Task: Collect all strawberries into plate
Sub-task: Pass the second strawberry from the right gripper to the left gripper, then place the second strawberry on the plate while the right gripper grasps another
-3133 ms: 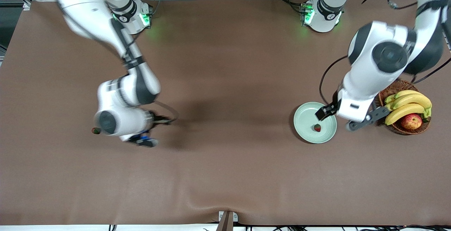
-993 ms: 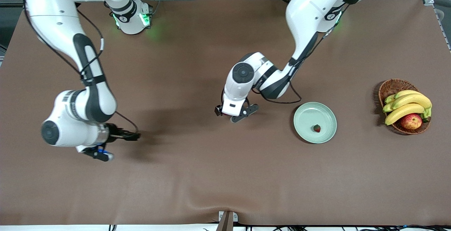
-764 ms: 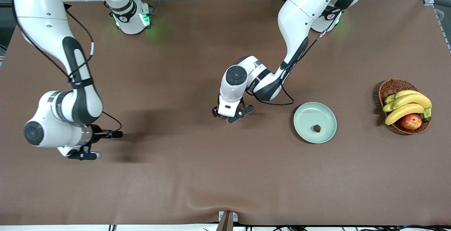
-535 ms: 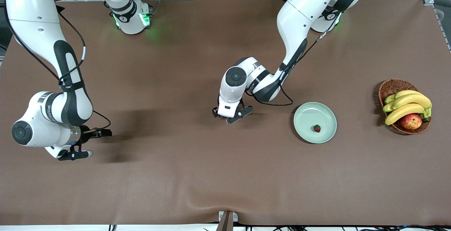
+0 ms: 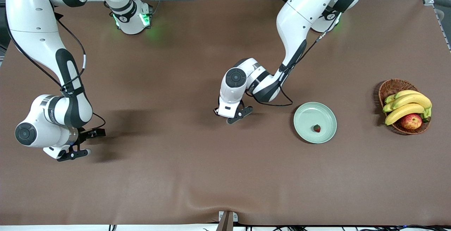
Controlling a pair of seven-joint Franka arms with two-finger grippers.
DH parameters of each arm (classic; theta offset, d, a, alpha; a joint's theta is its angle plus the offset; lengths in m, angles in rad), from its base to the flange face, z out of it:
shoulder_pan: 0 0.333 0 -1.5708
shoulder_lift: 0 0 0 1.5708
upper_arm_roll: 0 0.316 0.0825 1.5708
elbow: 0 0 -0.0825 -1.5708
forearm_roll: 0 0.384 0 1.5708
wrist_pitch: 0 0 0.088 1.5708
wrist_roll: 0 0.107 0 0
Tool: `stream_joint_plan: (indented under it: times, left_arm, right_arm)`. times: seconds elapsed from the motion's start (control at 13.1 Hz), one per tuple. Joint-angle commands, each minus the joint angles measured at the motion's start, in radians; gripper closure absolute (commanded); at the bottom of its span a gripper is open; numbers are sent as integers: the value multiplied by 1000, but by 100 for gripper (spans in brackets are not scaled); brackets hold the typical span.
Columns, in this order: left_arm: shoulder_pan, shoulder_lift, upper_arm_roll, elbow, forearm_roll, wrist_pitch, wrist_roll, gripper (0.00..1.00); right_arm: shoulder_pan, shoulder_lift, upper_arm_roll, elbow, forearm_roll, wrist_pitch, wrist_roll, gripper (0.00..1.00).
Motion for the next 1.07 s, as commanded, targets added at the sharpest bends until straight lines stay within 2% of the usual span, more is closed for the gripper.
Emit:
stream_joint_plan:
  times: [0.0,0.15,0.38,0.46,0.69,0.84,0.99]
  left_arm:
    - [3,-3,10,12,6,-12,13,100]
    - [58,-75,8,7,8,-114,19,100]
    - [161,-221,2,-8,5,-358,181,100]
    - [201,-265,2,-43,5,-423,277,100]
    - [341,-364,4,-190,8,-468,514,100]
    - [426,-370,7,-258,18,-466,646,100]
    - [483,-349,2,-298,72,-439,688,100]
  right_arm:
    - [-36,14,24,-4,-23,13,-35,0]
    - [-37,14,22,-16,-23,11,-40,0]
    - [-34,14,22,-24,-23,3,-41,20]
    - [-34,14,22,-24,-29,3,-41,24]
    - [-36,14,22,-26,-33,0,-99,43]
    - [-39,14,21,-26,-33,-1,-106,46]
    - [-40,14,21,-26,-33,-12,-107,46]
